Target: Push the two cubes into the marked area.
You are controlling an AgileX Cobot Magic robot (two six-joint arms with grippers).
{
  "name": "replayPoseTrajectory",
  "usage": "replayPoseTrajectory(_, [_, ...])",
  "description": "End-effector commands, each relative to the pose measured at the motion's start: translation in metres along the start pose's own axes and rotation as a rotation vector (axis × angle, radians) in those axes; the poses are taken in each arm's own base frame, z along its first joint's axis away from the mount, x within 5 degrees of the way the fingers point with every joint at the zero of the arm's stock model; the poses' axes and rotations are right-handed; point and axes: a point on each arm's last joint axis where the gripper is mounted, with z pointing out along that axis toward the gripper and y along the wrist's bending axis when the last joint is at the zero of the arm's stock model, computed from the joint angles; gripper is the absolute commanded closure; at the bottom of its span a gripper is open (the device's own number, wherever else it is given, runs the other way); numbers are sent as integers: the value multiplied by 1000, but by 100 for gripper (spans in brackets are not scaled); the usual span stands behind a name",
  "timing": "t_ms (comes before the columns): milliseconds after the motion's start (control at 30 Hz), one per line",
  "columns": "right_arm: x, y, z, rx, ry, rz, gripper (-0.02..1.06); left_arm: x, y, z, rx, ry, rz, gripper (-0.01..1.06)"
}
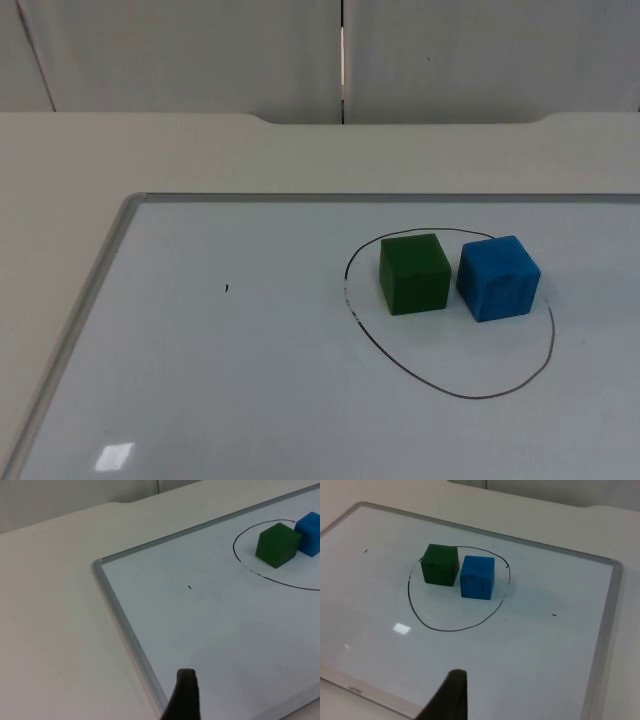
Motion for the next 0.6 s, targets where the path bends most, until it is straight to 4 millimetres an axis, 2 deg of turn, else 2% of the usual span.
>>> replayPoseTrajectory(0, [1,0,0,-2,-3,-3,-1,1,0,1,-8,-2,0,34])
replayPoseTrajectory(200, [1,0,0,-2,-3,-3,-1,1,0,1,-8,-2,0,34])
replayPoseTrajectory(300, [1,0,0,-2,-3,-3,-1,1,0,1,-8,-2,0,30])
replayPoseTrajectory(333, [1,0,0,-2,-3,-3,-1,1,0,1,-8,-2,0,25])
replayPoseTrajectory(433, [1,0,0,-2,-3,-3,-1,1,1,1,-10,0,1,1])
replayPoseTrajectory(567, [1,0,0,-2,-3,-3,-1,1,1,1,-10,0,1,0])
